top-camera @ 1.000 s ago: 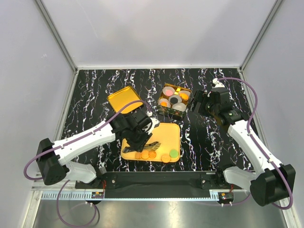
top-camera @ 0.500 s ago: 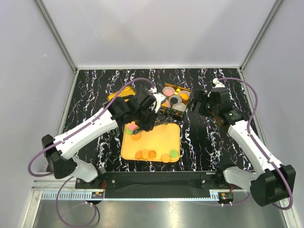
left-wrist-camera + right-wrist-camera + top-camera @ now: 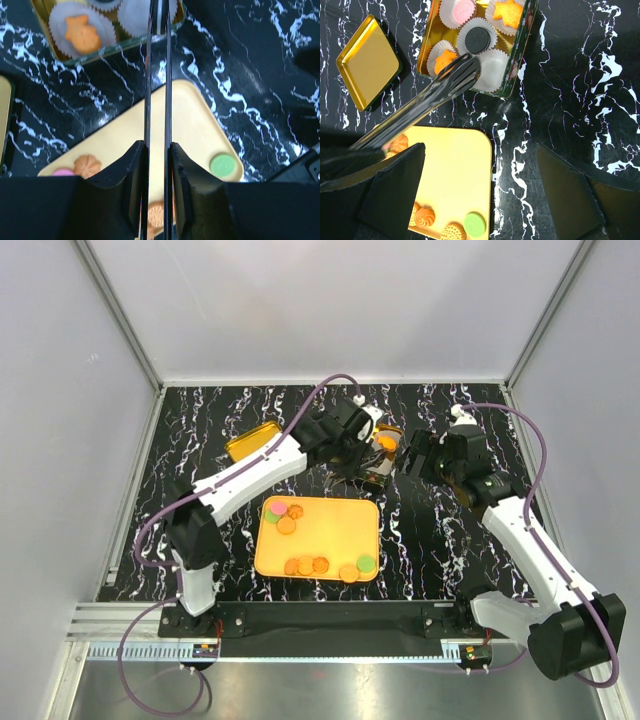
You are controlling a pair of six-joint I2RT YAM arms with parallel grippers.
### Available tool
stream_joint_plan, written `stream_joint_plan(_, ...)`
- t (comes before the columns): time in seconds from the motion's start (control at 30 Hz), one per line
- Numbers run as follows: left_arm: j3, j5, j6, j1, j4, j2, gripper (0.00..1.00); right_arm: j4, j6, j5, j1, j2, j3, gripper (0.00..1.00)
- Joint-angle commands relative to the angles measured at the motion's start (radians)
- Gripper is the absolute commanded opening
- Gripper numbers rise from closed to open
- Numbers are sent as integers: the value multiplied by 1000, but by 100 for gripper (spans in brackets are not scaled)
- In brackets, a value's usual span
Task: Pack the cookies
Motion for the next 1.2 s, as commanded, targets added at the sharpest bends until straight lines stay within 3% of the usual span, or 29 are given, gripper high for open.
stream_joint_plan(0.0, 94, -6, 0, 10, 70, 45, 21, -17, -13, 14, 6, -34, 26, 100)
stream_joint_plan(0.57, 121, 25, 6, 36, 105, 138, 25, -28, -20, 12, 6, -47, 27, 100)
stream_joint_plan(1.17, 104, 26, 15, 36, 91, 127, 31, -20, -23, 12, 6, -42, 27, 100)
